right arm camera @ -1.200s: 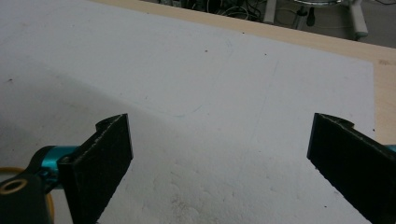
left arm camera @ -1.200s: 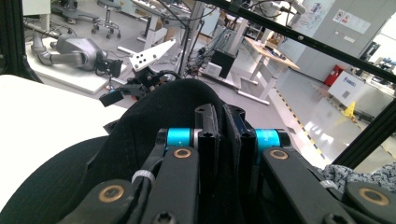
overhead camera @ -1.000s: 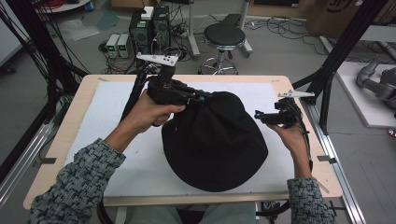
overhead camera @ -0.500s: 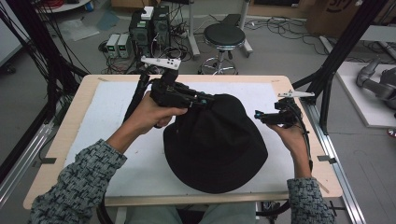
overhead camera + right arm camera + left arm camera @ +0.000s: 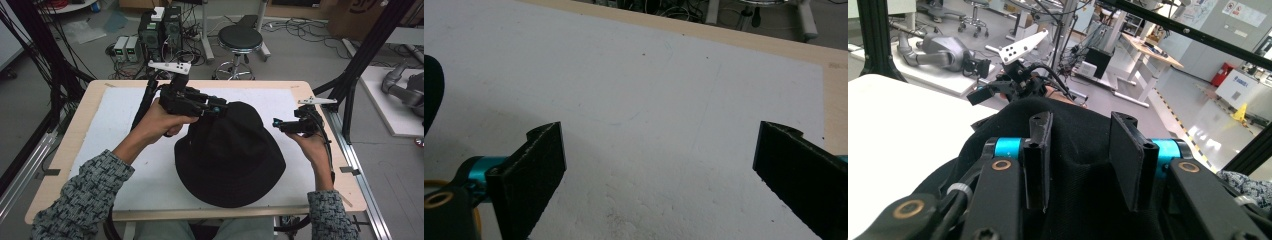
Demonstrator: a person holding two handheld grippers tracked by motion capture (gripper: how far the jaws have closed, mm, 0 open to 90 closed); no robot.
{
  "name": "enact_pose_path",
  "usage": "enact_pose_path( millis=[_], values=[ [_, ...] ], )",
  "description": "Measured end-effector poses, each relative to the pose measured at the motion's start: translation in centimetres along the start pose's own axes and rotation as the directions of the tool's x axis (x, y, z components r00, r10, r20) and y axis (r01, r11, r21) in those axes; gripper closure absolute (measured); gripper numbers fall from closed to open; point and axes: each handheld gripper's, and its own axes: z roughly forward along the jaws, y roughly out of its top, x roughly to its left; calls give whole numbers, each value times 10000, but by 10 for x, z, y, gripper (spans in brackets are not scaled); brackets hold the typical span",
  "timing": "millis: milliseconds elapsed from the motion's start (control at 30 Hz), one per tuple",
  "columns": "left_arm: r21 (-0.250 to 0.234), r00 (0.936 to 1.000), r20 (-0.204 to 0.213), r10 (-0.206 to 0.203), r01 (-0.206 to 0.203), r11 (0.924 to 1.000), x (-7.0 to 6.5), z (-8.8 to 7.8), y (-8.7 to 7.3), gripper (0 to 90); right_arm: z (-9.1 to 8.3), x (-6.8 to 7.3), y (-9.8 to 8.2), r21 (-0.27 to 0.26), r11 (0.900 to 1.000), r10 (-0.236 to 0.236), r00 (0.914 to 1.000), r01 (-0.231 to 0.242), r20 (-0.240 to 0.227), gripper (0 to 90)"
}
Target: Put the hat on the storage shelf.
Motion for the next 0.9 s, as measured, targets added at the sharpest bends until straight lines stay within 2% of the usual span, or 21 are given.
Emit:
enact_pose_path(
  millis=[133, 533, 900],
  values=[
    [-235, 10000, 10, -71, 72, 9997, 0, -4, 1, 586, 0, 1, 0, 22, 10000, 32, 10000, -32, 10, 64],
    [-705, 9988, -336, -354, 329, 9970, 3, -21, 3, 521, 0, 1, 0, 19, 10000, 48, 10000, -48, 8, 64],
    [-1170, 9928, -1026, -615, 493, 9919, 12, -40, 4, 456, 0, 0, 0, -25, 10000, 9, 10000, -9, -42, 63]
  ],
)
